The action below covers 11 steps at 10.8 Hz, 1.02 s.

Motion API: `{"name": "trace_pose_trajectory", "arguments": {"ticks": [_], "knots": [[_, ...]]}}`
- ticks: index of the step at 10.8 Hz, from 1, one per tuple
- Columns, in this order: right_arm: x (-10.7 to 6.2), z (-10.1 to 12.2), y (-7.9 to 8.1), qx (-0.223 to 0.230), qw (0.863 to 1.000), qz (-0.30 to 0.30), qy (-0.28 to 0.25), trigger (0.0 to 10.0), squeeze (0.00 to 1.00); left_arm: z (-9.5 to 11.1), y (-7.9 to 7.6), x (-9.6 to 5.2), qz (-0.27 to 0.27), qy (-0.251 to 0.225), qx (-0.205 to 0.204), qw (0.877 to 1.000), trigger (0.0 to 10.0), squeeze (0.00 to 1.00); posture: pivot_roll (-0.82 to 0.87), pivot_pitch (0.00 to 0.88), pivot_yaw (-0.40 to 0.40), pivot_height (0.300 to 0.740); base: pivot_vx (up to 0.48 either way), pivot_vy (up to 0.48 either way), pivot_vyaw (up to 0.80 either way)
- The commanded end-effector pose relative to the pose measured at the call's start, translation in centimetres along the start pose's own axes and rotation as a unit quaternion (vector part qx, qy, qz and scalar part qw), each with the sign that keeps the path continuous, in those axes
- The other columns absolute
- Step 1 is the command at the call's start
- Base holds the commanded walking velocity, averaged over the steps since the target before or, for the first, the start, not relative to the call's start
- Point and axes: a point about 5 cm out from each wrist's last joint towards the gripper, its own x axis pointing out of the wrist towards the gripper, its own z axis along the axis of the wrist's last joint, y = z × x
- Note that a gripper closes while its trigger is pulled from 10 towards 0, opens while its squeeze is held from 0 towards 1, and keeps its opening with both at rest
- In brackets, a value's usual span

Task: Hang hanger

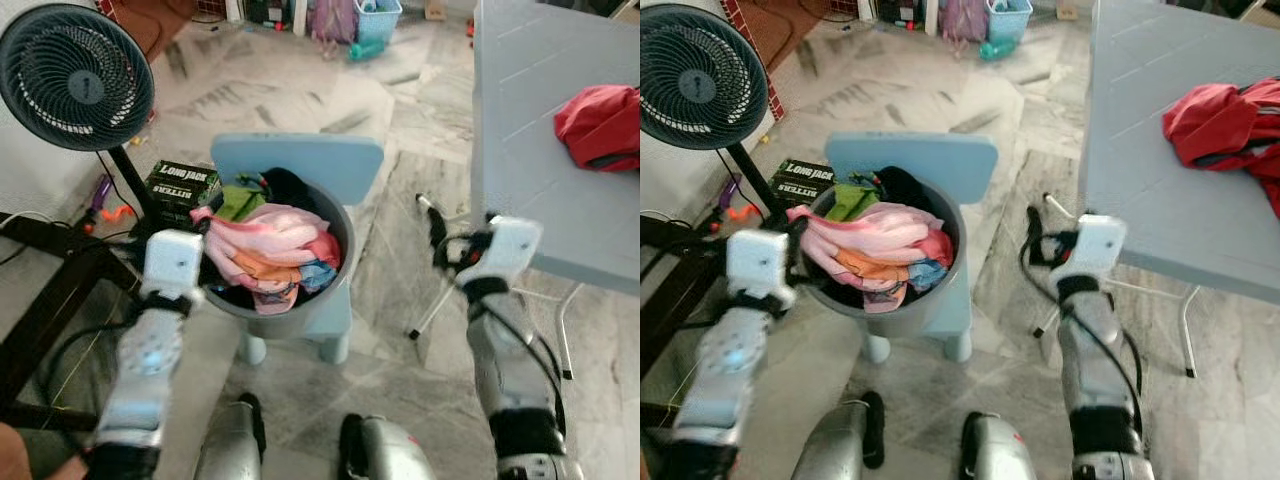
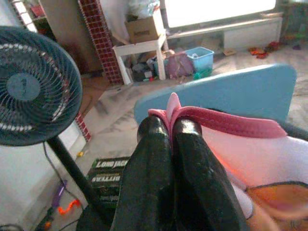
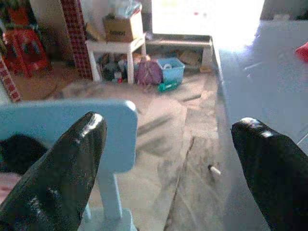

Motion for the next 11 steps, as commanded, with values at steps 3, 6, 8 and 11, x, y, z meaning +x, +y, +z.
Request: {"name": "trace_pose_trajectory", "arguments": {"ticks": [3, 6, 8, 11], "knots": [[0.4, 1.7, -1.8, -0.012, 0.999, -0.039, -0.036, 10.0, 0.00, 0.7, -0.6, 0.2, -0.001, -0.009, -0.004, 1.000, 10.0, 0.00, 0.01, 0.145, -0.035, 0.740, 0.000, 0.000, 0.00], [-0.1, 0.6, -1.0, -0.020, 1.000, -0.020, -0.013, 10.0, 0.00, 1.3, -1.0, 0.6, -0.012, -0.021, -0.017, 1.000, 10.0, 0.00, 0.01, 0.160, -0.048, 0.740, 0.000, -0.101, -0.66], [0.1, 0.7, -1.1, -0.022, 1.000, -0.017, -0.013, 10.0, 0.00, 1.4, -1.1, 0.6, -0.015, -0.022, -0.020, 0.999, 10.0, 0.00, 0.01, 0.160, -0.052, 0.740, 0.000, -0.306, -0.54], [0.1, 0.6, -1.2, -0.029, 0.999, -0.015, -0.010, 10.0, 0.00, 1.7, -1.3, 0.9, -0.021, -0.030, -0.017, 0.999, 10.0, 0.00, 0.00, 0.160, -0.055, 0.740, 0.000, -0.309, 0.00]]}}
